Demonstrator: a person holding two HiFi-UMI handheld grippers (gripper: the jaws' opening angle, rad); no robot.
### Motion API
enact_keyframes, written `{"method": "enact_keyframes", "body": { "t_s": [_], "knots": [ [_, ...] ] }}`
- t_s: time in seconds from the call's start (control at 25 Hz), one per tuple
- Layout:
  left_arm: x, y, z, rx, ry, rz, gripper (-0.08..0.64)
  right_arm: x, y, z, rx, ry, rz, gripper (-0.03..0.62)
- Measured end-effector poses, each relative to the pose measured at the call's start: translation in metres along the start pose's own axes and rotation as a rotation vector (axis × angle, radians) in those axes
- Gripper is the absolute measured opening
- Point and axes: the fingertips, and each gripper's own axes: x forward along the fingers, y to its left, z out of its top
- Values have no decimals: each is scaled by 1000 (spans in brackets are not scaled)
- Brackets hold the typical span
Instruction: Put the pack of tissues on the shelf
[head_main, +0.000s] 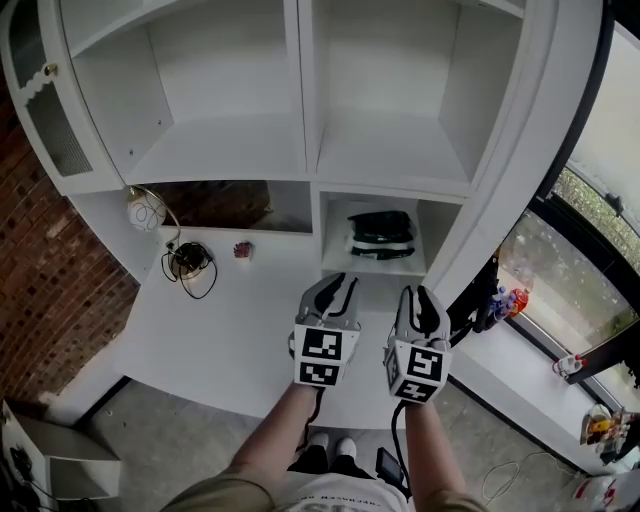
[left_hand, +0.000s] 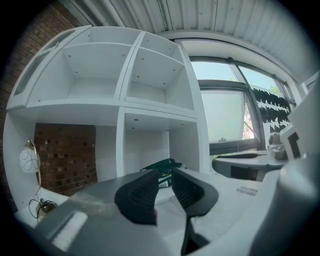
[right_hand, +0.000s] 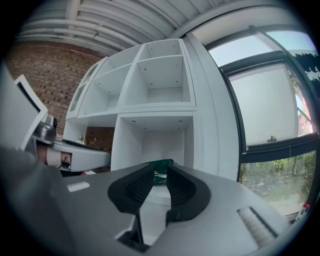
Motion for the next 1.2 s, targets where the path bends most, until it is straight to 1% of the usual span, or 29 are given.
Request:
{"method": "enact_keyframes", "body": {
  "t_s": [0.08, 0.24, 0.4, 0.52, 0.84, 1.2],
  "knots": [
    [-7, -2, 1, 0, -7, 1, 88, -8, 1, 5, -8, -13, -1, 58],
    [-19, -7, 3, 6, -25, 3, 56, -22, 5, 9, -27, -25, 7, 51],
    [-28, -11, 5, 12, -43, 6, 8, -35, 6, 9, -28, -30, 12, 35],
    [-32, -15, 7, 13, -51, 2, 8, -42, 8, 11, -34, -41, 15, 5],
    [-39, -22, 8, 4, -70, -4, 8, -48, 11, 14, -31, -53, 25, 5],
    [-42, -27, 21, 18, -98, -16, 8, -47, 12, 25, -19, -68, 25, 5]
  ]
}}
